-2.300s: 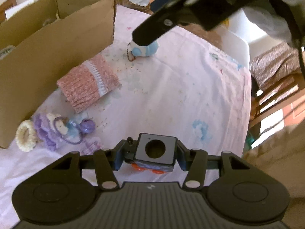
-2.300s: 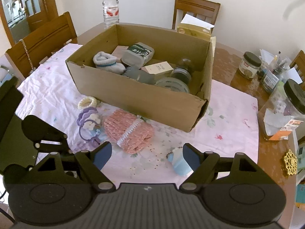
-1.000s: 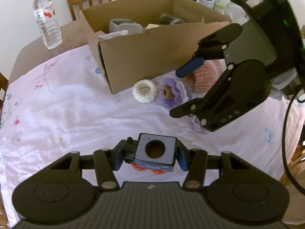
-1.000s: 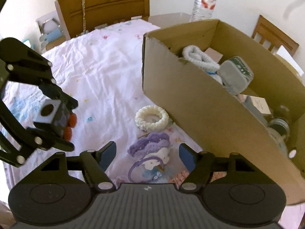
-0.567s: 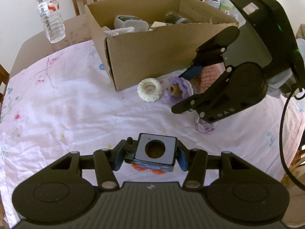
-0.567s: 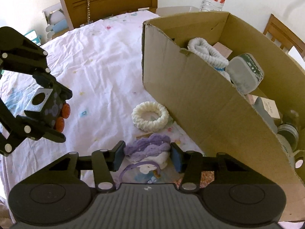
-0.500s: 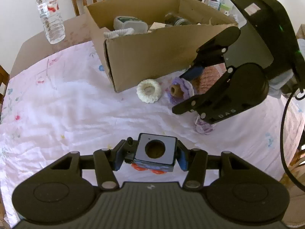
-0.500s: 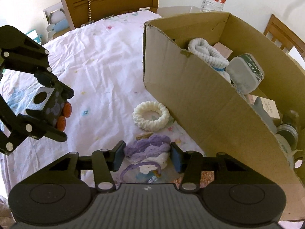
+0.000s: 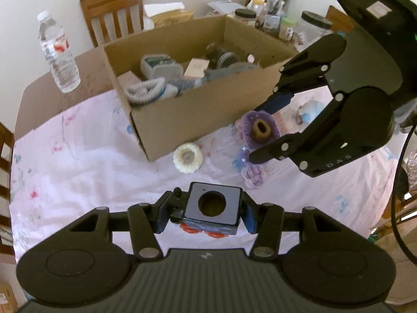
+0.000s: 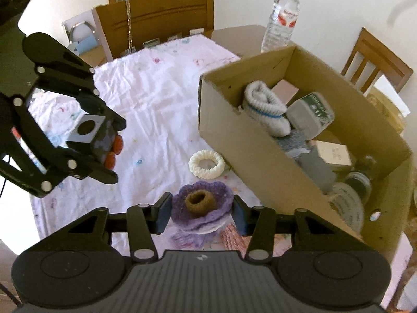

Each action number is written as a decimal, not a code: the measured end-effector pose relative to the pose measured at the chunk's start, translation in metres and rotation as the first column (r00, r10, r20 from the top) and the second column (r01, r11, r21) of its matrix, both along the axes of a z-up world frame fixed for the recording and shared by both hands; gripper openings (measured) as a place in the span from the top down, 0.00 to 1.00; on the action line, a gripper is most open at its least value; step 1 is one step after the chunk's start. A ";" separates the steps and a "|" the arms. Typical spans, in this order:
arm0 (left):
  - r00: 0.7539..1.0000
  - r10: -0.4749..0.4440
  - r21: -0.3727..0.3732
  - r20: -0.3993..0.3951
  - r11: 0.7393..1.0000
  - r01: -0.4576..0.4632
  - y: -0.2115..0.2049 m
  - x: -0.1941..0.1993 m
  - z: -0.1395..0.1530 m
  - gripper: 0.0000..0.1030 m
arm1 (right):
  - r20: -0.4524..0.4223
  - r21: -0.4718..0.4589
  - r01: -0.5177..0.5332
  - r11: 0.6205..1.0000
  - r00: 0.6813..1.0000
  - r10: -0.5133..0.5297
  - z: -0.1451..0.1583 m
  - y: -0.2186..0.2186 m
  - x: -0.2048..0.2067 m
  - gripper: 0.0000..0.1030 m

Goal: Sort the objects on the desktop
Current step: 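Hold the black cube in the left tool while the right tool grasps the purple hair tie, then carry the black cube and purple hair tie into the box and release both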

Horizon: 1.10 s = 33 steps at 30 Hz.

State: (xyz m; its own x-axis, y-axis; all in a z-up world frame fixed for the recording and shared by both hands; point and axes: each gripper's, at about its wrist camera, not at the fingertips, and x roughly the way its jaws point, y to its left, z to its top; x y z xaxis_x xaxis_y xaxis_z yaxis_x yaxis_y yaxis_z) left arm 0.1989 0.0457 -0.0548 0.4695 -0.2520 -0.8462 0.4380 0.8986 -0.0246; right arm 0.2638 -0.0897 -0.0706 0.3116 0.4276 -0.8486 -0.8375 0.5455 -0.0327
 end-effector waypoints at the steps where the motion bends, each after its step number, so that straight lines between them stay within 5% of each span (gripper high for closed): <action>1: 1.000 -0.006 0.000 0.005 1.000 0.006 -0.001 0.001 0.004 0.48 | 0.003 0.002 0.004 1.000 1.000 -0.004 0.005 -0.002 -0.001 0.48; 19: 0.982 -0.119 0.031 0.145 0.993 0.115 -0.028 0.053 0.073 0.48 | 0.121 0.077 0.083 0.994 0.988 -0.092 0.107 -0.034 0.014 0.48; 33: 0.988 -0.068 0.023 0.140 0.998 0.065 -0.034 0.134 0.065 0.48 | 0.175 0.092 0.190 0.978 0.963 -0.203 0.129 -0.044 0.086 0.48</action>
